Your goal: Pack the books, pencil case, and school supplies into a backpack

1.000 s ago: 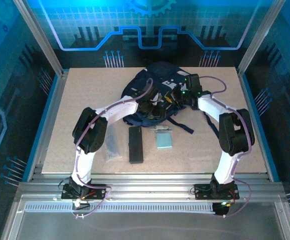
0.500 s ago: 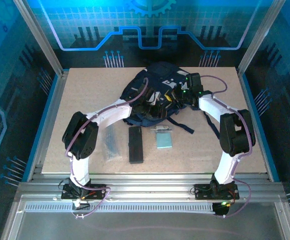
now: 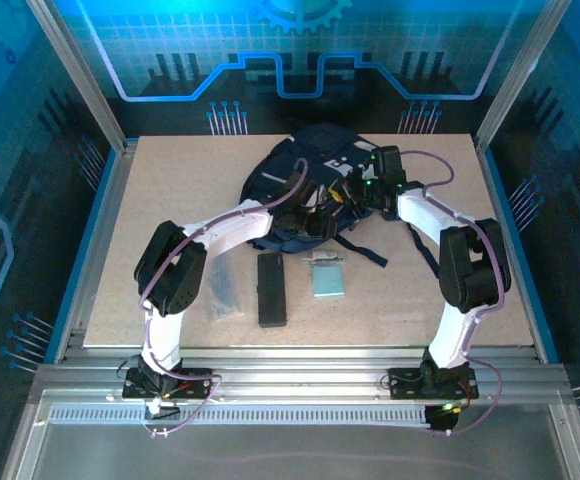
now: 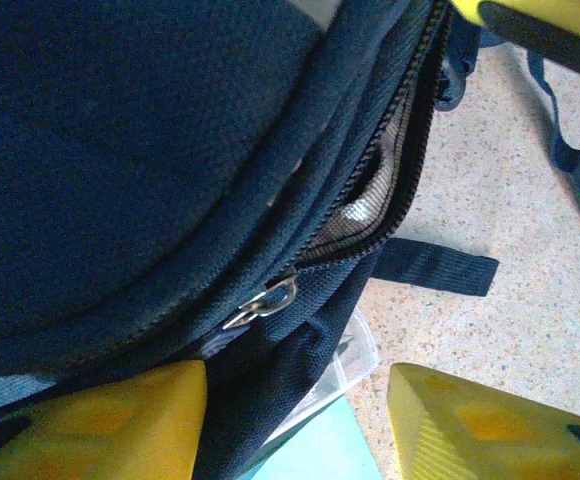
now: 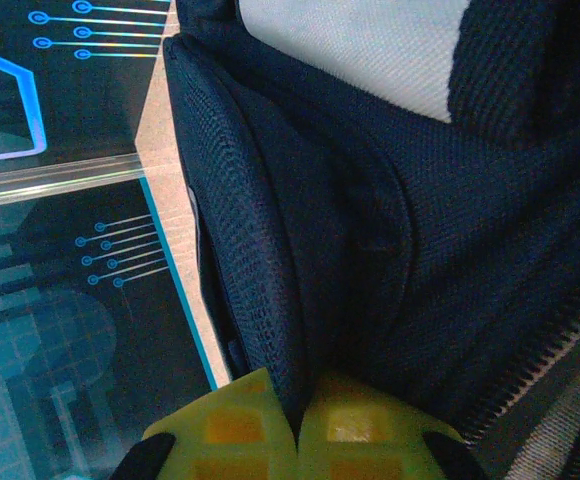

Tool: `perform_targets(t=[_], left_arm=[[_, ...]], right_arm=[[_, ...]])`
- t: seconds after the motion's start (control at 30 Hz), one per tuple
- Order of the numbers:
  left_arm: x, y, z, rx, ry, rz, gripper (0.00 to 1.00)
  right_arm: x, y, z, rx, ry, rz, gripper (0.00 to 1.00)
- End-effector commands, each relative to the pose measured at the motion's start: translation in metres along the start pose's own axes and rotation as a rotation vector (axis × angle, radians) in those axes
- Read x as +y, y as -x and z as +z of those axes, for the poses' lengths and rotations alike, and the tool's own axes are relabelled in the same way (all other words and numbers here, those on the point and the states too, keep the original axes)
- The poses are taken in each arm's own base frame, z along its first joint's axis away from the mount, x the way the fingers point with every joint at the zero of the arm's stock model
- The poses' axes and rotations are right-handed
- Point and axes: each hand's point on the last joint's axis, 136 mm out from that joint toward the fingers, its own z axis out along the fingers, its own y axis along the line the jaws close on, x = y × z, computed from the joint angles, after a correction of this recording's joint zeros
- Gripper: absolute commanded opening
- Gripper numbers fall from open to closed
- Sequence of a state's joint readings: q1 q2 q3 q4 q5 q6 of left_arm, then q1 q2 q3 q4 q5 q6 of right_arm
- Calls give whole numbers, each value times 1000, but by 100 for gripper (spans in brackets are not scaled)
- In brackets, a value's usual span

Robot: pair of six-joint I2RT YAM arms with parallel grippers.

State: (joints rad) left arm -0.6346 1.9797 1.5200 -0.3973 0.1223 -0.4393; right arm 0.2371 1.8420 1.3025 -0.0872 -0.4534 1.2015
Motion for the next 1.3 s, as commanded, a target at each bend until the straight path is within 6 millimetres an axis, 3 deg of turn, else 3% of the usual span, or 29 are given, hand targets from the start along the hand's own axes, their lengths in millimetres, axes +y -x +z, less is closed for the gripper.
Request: perform_targets(t=[0.0,0.2,0.47,0.6,0.73,0.93,1.27], left_arm=[[36,16,-2,-69,165,-9,53],[51,12,-4,-98,279,-16,57],[43,10,-27,-152,229,-23,68],[45,14,-27,-165,241,-5,70],[27,28,-15,-175,159,11,67],[-8,48,-17,-208,17,0,47],[-30,65,-37,-255,-57,-19,48]], right_arm=[[68,11,-25,-49,192,-105,0],[78,16,-33,-57,205,-106,0],[83,19,-32,-49,210,-103,0],[87,17,-33,-50,219,-106,0],[89,12,-32,-38,221,-115,0],[86,11,-31,-38,215,-114,0],[79,6,-23,-23,200,-116,0]])
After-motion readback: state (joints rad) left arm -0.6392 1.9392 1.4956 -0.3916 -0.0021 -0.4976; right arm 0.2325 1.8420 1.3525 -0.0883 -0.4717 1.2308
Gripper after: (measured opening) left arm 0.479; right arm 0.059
